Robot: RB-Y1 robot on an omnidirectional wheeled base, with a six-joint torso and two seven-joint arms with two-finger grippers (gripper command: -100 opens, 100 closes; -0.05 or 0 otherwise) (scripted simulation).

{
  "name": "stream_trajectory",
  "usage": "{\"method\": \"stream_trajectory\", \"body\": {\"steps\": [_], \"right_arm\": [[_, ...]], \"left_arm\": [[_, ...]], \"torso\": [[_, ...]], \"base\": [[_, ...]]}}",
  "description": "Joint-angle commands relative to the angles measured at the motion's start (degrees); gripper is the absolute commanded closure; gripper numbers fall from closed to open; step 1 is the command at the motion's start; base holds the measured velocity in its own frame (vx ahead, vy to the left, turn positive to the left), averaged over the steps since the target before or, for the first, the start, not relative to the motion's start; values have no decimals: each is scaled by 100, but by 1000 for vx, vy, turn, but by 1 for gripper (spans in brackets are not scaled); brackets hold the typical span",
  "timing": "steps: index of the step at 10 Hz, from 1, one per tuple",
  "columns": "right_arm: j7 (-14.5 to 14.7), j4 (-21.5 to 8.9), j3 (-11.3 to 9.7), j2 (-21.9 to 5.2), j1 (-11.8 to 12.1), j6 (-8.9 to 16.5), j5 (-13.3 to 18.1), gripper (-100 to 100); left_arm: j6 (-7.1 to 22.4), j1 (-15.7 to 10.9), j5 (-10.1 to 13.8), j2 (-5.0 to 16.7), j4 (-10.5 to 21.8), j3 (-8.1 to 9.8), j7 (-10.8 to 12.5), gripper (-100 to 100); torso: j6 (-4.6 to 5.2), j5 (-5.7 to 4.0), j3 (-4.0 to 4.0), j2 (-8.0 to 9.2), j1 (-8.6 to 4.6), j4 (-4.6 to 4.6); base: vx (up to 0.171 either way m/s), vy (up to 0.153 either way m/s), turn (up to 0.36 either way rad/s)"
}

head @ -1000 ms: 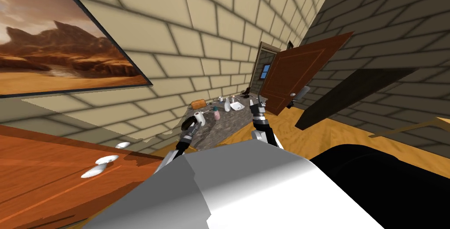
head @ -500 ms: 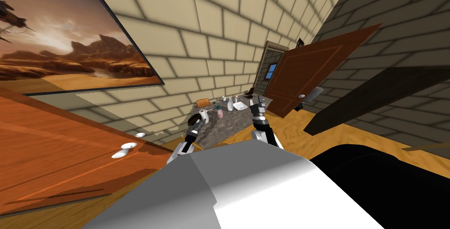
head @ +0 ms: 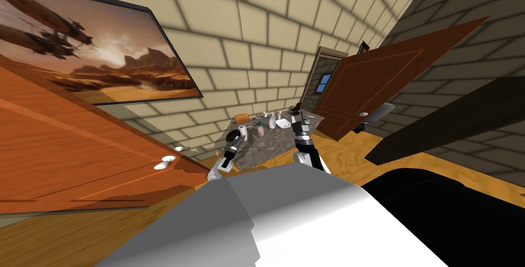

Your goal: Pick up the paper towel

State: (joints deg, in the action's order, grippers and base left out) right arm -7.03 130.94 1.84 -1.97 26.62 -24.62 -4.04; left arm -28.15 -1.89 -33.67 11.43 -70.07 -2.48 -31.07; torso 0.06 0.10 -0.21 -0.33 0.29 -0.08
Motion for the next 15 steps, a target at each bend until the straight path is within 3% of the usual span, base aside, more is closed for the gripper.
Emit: {"method": "stream_trajectory", "body": {"steps": [1, 3, 4, 7, 8, 10, 11, 14, 15], "right_arm": [[0, 0, 0, 0, 0, 0, 0, 0], [0, 0, 0, 0, 0, 0, 0, 0], [0, 0, 0, 0, 0, 0, 0, 0], [0, 0, 0, 0, 0, 0, 0, 0], [0, 0, 0, 0, 0, 0, 0, 0], [0, 0, 0, 0, 0, 0, 0, 0], [0, 0, 0, 0, 0, 0, 0, 0], [0, 0, 0, 0, 0, 0, 0, 0], [0, 0, 0, 0, 0, 0, 0, 0]], "left_arm": [[1, -286, -138, -260, 286, -139, -65, -100], [1, -681, -138, -260, 615, -139, -65, -100], [0, -860, -267, -497, 802, -266, -121, -100], [0, -1296, -267, -497, 1167, -266, -121, -100], [-2, -1530, -395, -734, 1383, -393, -176, -100], [-2, -1882, -395, -734, 1719, -393, -176, -100], [-4, -2041, -524, -971, 1901, -521, -232, -100], [-4, -2469, -524, -971, 2270, -521, -232, -100], [-5, -2680, -653, -1208, 2538, -648, -288, -100]], "torso": [[0, 0, 0, 0, 0, 0], [0, 1, 3, 5, 3, 1], [1, -1, 0, -1, -2, 1], [1, -1, 0, -1, -3, 0], [0, -2, -3, -6, -8, -1], [-1, 1, 1, 3, 6, 1], [1, 0, 0, 0, -1, 0], [1, -1, 0, 0, -3, 0], [0, -2, -3, -6, -10, -1]], "base": [[-44, 43, 311], [-37, 34, 57], [-33, 59, 317], [-22, 26, 33], [-34, 47, 272], [-31, 42, 94], [-41, 52, 311], [-18, 28, 31], [-32, 52, 327]]}}
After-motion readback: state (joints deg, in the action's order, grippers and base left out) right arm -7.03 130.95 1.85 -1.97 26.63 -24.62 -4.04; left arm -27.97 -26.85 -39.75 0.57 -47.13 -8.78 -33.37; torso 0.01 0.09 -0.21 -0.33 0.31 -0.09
